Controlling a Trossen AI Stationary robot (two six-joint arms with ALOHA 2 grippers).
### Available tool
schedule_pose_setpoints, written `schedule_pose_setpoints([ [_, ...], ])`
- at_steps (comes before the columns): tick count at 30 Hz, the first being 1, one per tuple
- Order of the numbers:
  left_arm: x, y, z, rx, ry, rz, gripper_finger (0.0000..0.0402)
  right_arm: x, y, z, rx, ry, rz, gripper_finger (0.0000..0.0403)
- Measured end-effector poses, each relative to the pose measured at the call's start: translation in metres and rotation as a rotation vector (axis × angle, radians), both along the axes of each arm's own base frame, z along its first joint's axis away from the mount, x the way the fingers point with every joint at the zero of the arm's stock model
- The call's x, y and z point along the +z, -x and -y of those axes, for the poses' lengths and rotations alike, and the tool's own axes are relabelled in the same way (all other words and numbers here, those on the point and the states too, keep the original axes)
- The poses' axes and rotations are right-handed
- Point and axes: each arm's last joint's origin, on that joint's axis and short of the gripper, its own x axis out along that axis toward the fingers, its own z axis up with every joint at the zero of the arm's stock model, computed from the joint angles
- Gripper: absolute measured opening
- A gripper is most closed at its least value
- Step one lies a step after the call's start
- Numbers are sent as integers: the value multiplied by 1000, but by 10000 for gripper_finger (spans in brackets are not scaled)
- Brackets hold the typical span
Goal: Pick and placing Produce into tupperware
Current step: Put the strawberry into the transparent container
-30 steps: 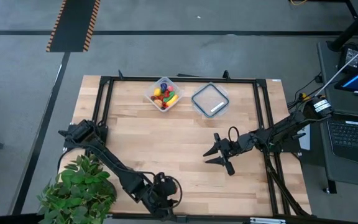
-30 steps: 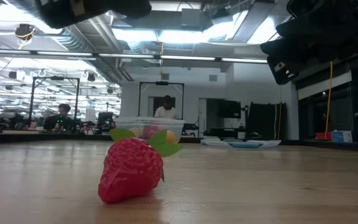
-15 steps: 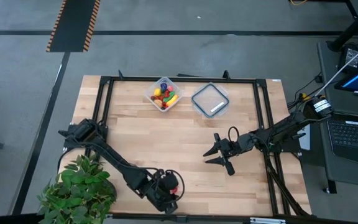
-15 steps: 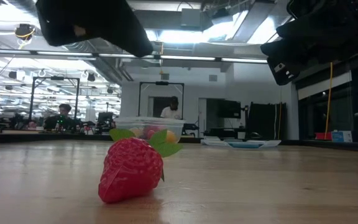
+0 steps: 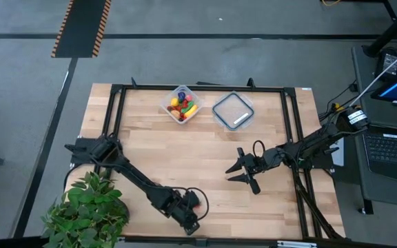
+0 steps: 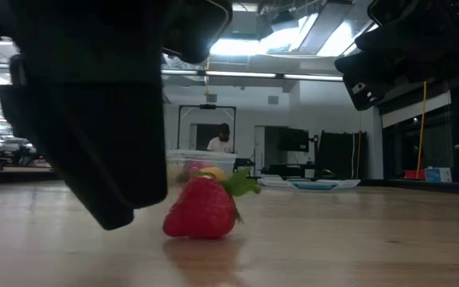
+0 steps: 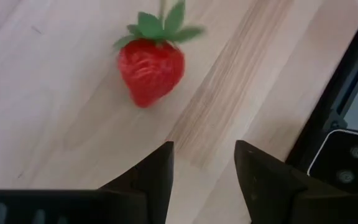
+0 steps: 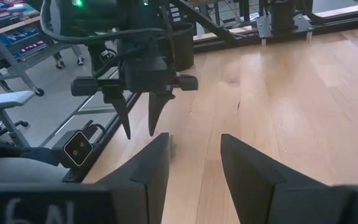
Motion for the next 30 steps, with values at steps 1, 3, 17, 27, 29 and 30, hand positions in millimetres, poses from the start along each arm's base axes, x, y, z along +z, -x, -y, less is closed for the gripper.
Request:
schedule_pose_setpoints([
  [1, 0, -1, -1, 1, 6, -4, 160, 0, 0, 0, 0, 0, 0, 145],
  [3, 0, -3, -4, 6, 9, -7, 160, 0, 0, 0, 0, 0, 0, 145],
  [17, 3, -7, -1, -82, -26, 69, 157, 0, 0, 0, 0, 2, -5, 145],
  [27, 5, -15, -7, -200, -66, 130, 123, 0, 0, 0, 0, 1, -5, 145],
  [29, 5, -15, -7, -219, -70, 131, 108, -1, 0, 0, 0, 1, -6, 145],
  [30, 5, -15, -7, -231, -77, 134, 100, 0, 0, 0, 0, 1, -5, 145],
])
